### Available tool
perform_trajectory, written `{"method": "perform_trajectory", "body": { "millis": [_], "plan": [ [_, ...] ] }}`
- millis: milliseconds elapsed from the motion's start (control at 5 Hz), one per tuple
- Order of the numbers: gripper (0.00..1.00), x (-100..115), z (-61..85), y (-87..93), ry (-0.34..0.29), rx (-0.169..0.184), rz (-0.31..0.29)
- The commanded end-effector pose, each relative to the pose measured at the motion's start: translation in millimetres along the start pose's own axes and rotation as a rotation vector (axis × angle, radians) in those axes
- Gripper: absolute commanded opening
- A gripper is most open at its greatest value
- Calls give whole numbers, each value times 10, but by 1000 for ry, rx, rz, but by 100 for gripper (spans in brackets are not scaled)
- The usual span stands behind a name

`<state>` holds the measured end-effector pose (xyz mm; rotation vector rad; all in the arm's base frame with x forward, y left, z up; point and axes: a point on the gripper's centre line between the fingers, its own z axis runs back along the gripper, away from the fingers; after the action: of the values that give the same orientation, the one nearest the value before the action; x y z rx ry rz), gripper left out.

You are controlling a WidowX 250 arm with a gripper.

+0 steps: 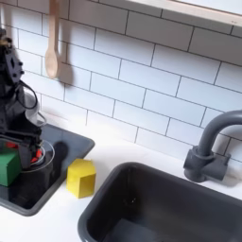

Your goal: Reach green block

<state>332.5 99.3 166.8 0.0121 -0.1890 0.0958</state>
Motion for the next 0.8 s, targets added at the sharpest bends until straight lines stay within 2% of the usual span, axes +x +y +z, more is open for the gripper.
{"method": "perform_trajectory", "body": {
  "millis": [0,400,600],
  "plan": [
    [100,5,-101,65,22,22,4],
    [100,8,-171,57,35,18,-12],
    [100,39,-257,32,51,15,-23]
  ]
}}
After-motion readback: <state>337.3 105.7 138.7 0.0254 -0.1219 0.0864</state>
